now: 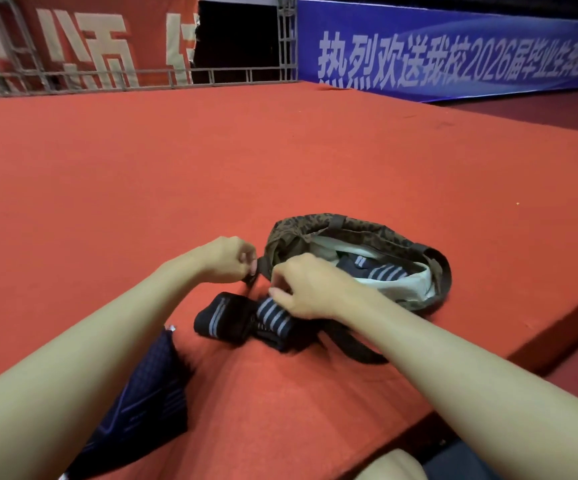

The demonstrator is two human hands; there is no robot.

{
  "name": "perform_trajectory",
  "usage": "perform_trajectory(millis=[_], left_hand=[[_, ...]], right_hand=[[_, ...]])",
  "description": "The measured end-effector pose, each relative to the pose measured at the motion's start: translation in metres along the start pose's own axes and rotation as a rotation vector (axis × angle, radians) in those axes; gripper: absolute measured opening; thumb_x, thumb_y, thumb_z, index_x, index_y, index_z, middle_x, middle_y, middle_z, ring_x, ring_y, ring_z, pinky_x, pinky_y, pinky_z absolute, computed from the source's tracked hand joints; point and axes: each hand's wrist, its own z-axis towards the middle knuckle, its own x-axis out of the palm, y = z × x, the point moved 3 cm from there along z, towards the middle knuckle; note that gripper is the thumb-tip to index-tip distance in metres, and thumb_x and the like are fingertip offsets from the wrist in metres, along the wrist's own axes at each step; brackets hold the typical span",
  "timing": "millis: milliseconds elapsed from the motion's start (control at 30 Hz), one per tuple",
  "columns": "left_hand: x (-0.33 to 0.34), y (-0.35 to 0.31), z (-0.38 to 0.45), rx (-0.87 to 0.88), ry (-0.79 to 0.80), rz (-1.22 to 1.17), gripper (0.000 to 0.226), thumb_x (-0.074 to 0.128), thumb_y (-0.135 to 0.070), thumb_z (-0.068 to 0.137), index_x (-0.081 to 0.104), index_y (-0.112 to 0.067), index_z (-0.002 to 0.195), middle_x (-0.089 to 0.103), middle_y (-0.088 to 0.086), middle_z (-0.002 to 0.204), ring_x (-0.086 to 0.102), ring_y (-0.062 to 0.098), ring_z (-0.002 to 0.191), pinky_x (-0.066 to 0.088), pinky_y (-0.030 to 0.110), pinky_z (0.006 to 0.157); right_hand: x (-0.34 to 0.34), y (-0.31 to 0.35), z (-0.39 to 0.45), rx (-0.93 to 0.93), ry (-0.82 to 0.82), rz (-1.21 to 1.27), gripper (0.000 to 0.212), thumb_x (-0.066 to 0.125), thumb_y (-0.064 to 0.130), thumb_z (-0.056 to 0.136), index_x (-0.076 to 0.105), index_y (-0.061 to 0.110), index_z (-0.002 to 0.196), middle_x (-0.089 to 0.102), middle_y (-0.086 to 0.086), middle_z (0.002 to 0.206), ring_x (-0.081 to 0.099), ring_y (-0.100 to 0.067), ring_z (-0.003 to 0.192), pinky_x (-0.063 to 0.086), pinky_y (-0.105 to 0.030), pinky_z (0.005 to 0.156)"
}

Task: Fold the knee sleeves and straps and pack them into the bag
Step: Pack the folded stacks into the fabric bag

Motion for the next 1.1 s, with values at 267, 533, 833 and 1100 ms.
perform_trajectory(millis=[267,533,833,1100], left_hand=[[0.044,0.029,-0.009,-0.236,0.336,-0.001,0.054,0.057,-0.055,0.101,0.049,-0.027,0.146,0.057,0.005,0.142,0.061,0.023,0.113,0.06,0.037,0.079],[0.044,0.038,-0.009,-0.327,0.451,-0.208,0.053,0.075,-0.053,0.09,0.055,-0.024,0.129,0.055,0.005,0.139,0.057,0.025,0.126,0.058,0.041,0.096],[0.02,0.039,-0.011,-0.154,0.315,-0.004,0.052,0.076,-0.062,0.084,0.062,-0.02,0.111,0.065,0.001,0.102,0.064,0.015,0.084,0.056,0.03,0.061],[-0.046,-0.004,0.002,-0.026,0.068,-0.24,0.054,0.069,-0.07,0.086,0.073,-0.017,0.098,0.069,0.005,0.091,0.063,0.019,0.082,0.05,0.029,0.068]], right_hand=[[0.052,0.012,0.004,0.421,0.385,-0.152,0.102,0.069,0.074,0.079,0.03,0.012,0.15,0.04,-0.017,0.149,0.042,-0.041,0.137,0.041,-0.053,0.108],[0.067,0.005,0.016,0.461,0.519,-0.064,0.112,0.081,0.07,0.069,0.02,0.026,0.153,0.025,-0.02,0.152,0.028,-0.044,0.142,0.038,-0.061,0.107],[0.068,0.002,0.005,0.38,0.347,0.049,0.094,0.08,0.062,0.067,0.037,0.025,0.143,0.043,-0.014,0.135,0.054,-0.04,0.124,0.053,-0.05,0.098],[0.016,0.0,-0.025,0.288,0.166,0.37,0.062,0.076,0.056,0.071,0.049,0.026,0.119,0.06,0.007,0.108,0.059,-0.021,0.102,0.049,-0.035,0.085]])
